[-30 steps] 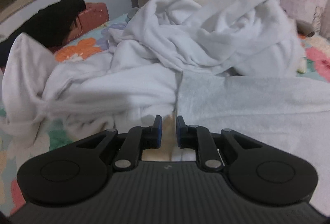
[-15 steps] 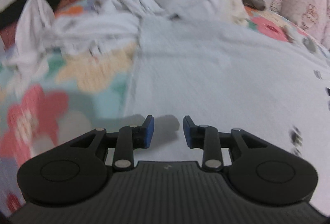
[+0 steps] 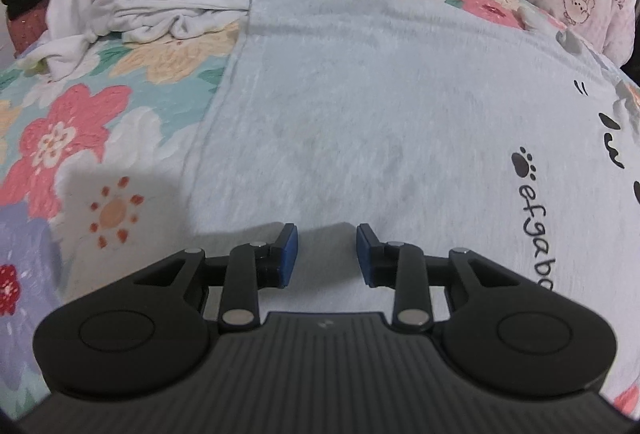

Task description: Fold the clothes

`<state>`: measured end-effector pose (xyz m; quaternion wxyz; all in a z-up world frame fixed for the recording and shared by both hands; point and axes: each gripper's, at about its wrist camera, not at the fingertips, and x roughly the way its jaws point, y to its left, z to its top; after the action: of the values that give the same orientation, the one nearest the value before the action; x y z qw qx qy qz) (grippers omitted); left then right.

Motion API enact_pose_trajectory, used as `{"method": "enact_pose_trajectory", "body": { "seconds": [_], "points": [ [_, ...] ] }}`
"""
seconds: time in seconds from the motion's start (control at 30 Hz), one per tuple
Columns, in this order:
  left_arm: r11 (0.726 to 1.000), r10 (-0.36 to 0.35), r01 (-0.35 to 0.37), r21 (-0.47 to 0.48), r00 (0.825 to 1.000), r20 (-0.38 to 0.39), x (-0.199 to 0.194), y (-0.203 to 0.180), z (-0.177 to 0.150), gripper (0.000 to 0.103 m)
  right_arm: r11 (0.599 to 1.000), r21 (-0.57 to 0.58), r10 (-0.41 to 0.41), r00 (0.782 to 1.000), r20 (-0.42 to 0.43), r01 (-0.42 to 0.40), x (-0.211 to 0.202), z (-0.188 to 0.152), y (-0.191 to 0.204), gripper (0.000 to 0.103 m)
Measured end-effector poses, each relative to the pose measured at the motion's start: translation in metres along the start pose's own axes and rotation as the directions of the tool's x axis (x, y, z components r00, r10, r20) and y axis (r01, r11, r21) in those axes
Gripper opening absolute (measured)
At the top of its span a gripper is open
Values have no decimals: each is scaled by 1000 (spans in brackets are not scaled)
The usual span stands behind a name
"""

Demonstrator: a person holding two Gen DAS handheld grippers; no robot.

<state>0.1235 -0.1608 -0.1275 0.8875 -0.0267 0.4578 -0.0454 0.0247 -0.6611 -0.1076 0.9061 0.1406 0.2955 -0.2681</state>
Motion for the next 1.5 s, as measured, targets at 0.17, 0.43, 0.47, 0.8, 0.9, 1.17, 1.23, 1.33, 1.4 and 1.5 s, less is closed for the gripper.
{"method": "enact_pose_trajectory", "body": {
  "seconds": [0.17, 0.43, 0.47, 0.8, 0.9, 1.17, 1.23, 1.33, 1.4, 1.5],
  "points": [
    [999, 36, -36, -19, 999, -20, -2, 22, -17, 33, 994, 113, 15, 993, -114, -2, 11, -18, -32, 5],
    [998, 37, -39, -49, 998, -44, -26, 55, -39, 38, 996, 75, -33, 995, -99, 41, -45, -32, -28, 30],
    [998, 43, -45, -44, 998, -45, -31, 57, -41, 40, 993, 110, 50, 996, -78, -41, -57, -37, -33, 30],
    [999, 34, -34, -22, 999, 25, -60, 84, -54, 55, 985, -42, 161, 976, -146, -169, -106, -77, -67, 62],
    [995, 95, -95, -20, 995, 7, -54, 85, -62, 57, 979, -55, 178, 961, -213, -194, -107, -93, -79, 66],
    [983, 180, -178, -36, 981, 65, -64, 78, -64, 57, 845, 102, 534, 824, -187, -525, -148, -104, -96, 5],
    [984, 176, -175, -31, 983, 44, -60, 73, -65, 57, 869, 65, 494, 854, -163, -490, -160, -102, -103, 4],
    [983, 185, -185, -11, 982, 31, -57, 60, -71, 57, 953, -52, 276, 925, -260, -299, -144, -114, -107, 3],
    [984, 173, -175, 34, 984, 40, -58, 46, -74, 57, 961, -73, 239, 936, -259, -266, -142, -121, -106, 3],
    [985, 154, -157, 77, 987, 46, -61, 26, -78, 57, 966, -68, 231, 951, -204, -249, -151, -126, -105, 3]
  ]
}}
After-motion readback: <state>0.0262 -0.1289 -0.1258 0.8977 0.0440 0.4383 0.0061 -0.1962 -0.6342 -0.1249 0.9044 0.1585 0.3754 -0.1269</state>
